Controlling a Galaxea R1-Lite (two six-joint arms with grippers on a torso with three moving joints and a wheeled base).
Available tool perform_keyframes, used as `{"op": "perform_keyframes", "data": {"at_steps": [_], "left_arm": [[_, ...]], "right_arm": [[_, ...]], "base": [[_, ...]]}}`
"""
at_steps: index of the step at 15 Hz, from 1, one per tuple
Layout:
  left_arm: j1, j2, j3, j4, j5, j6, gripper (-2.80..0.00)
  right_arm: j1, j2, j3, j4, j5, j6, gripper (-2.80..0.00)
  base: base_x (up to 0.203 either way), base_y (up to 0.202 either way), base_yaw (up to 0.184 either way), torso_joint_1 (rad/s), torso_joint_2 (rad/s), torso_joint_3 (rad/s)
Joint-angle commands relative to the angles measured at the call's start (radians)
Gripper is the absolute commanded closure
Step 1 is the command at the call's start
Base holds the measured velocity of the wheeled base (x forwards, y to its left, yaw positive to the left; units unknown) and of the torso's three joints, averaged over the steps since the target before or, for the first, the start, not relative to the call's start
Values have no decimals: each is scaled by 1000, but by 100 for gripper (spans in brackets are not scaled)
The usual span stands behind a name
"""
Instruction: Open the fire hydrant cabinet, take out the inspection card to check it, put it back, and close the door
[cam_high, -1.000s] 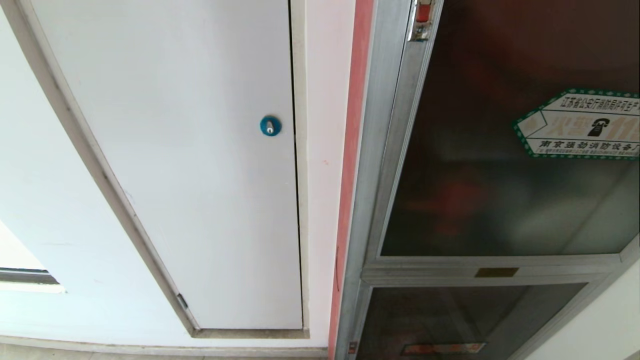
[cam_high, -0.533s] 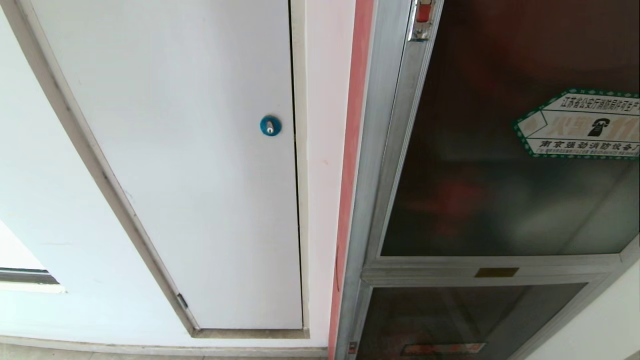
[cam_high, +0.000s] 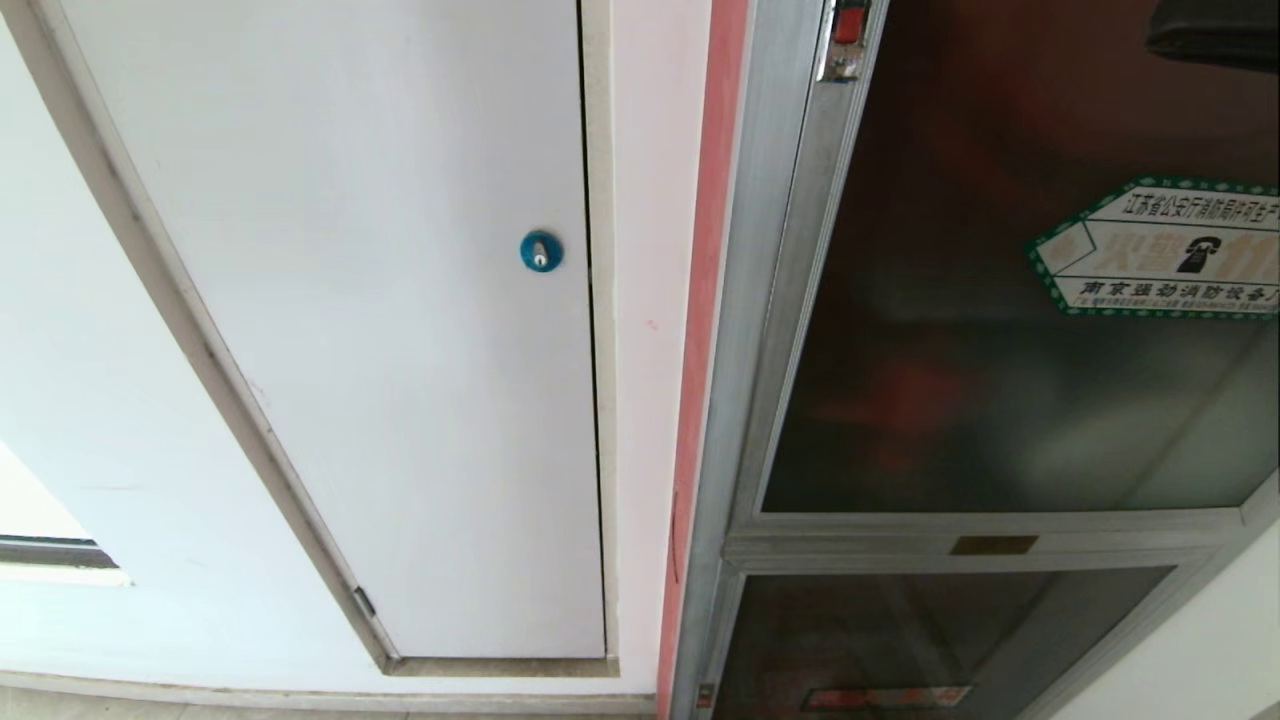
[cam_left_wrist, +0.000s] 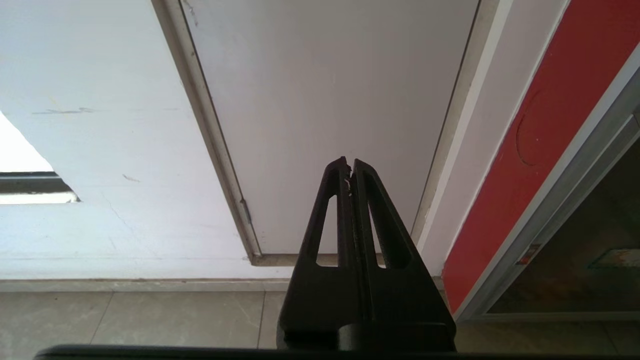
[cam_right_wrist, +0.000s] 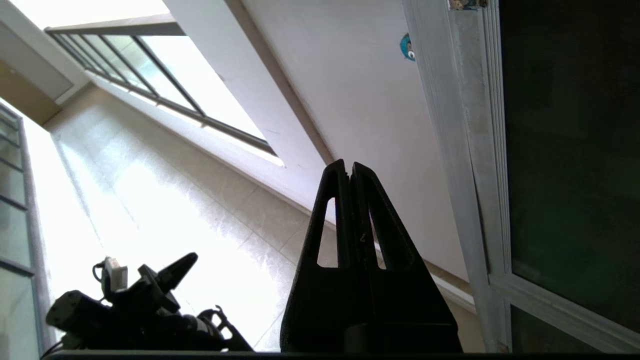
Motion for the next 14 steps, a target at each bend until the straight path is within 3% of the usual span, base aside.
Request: {"op": "perform_keyframes", "data": {"at_steps": [1, 6, 14], "left_arm": [[0, 1, 0, 0, 0, 0, 0], [0, 1, 0, 0, 0, 0, 0], [0, 1, 0, 0, 0, 0, 0]], "right_arm": [[81, 68, -35, 1, -95, 7, 0], [97, 164, -56, -170, -202, -8, 0], [84, 253, -155, -182, -235, -24, 0]], "base": [[0, 0, 0, 0, 0, 0], [0, 0, 0, 0, 0, 0], [0, 0, 0, 0, 0, 0]]}}
